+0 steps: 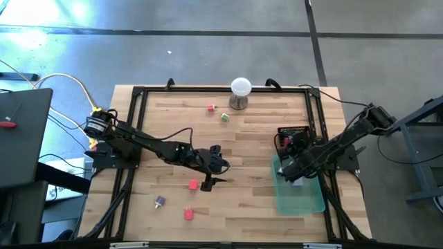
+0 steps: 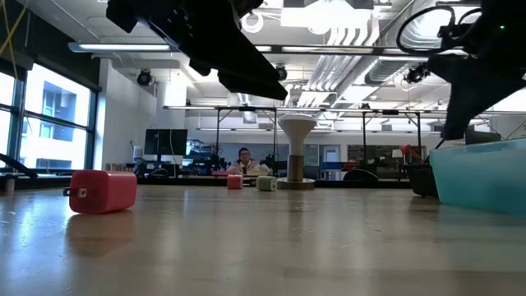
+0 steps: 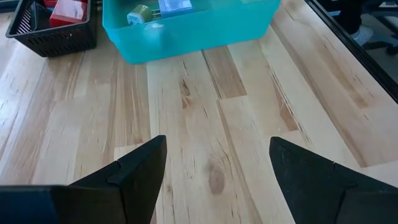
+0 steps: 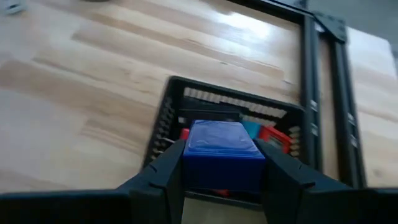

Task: Pick & Place Office items
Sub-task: Put the violet digital clock into the black basket

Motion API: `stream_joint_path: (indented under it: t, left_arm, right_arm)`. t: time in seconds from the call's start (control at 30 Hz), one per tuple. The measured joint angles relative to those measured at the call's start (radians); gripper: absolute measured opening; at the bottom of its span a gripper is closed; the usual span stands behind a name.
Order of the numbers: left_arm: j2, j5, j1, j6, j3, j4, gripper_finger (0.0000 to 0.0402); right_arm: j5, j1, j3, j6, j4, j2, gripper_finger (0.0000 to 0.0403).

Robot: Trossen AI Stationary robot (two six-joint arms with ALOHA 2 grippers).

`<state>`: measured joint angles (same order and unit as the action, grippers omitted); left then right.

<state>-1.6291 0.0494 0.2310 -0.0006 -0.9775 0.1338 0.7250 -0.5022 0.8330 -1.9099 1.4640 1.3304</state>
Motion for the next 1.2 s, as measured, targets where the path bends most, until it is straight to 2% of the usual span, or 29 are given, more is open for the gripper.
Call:
stream_joint_path:
  t: [0.3,0.77,0.97,1.2]
  left_arm:
    - [0.000,0.000,0.000,-0.029,0.000,0.000,0.0277]
    - [0.000,0.000,0.000,-0.029,0.000,-0.001,0.0277]
    - [0.000,0.000,0.000,-0.027,0.000,0.000,0.0277]
    - [0.000,0.000,0.000,-0.034,0.001,0.000,0.0277]
  right_arm:
    - [-0.069,0.011,-0.085,-0.160,0.047,0.001,0.0144]
    - [-0.069,0.090,-0.098,-0.160,0.039,0.003,0.0144]
    - [-0.013,0.134,-0.098,-0.057,-0.088,0.004,0.0144]
    - [-0.064,0.169,-0.099,-0.054,-0.083,0.003,0.0145]
